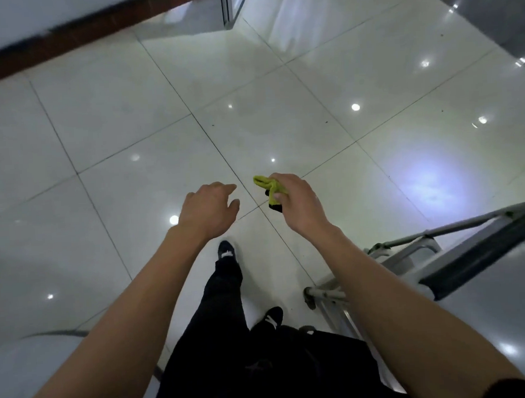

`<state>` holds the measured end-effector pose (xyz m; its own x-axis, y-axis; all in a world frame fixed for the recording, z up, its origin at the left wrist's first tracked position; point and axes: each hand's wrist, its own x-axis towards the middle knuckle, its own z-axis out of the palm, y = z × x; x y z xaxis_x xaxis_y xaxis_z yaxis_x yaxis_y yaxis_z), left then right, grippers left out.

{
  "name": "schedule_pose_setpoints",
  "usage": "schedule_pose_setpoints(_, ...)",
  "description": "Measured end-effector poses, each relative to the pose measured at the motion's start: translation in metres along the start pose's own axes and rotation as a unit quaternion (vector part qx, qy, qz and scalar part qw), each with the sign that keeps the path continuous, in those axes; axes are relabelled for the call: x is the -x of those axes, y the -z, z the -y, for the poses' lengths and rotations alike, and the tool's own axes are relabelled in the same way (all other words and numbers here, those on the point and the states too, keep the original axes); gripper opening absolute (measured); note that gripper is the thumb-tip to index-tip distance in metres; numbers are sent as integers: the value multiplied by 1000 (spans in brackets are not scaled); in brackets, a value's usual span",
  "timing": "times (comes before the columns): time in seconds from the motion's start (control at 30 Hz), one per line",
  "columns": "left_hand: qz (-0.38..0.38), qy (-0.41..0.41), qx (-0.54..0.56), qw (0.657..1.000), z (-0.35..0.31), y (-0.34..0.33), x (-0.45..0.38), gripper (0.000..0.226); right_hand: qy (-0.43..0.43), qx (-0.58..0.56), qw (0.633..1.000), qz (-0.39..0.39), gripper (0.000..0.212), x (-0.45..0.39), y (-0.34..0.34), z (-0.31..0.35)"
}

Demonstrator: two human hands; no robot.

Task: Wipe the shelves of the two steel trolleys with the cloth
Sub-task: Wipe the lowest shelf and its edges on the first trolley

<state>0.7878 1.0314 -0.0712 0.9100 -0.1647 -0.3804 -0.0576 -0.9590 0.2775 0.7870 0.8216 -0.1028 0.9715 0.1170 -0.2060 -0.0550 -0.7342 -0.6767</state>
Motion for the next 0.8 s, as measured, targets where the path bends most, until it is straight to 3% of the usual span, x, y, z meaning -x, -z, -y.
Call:
schedule_pose_setpoints(0.13, 11, -40, -24, 999, -2, 22, -81, 47, -24, 1, 1000, -2, 30, -64, 18, -13)
schedule_pose_setpoints(0.27, 32, -101, -65, 992, -17, 48, -166, 48, -79, 18, 997, -6, 50, -118, 47, -20)
schedule_pose_setpoints(0.37, 56, -154, -112, 980, -41, 68, -224, 49, -107, 45, 993, -26, 39, -145, 74, -35)
schedule_pose_setpoints(0.57, 64, -265, -173, 947, -124, 97, -321, 47, -172, 52, 980, -80, 25, -180, 148, -74)
schedule_pose_setpoints(0.8, 48, -331, -190, 923, -262, 119, -431, 48, -217, -9, 961, -170, 27, -224, 251, -161)
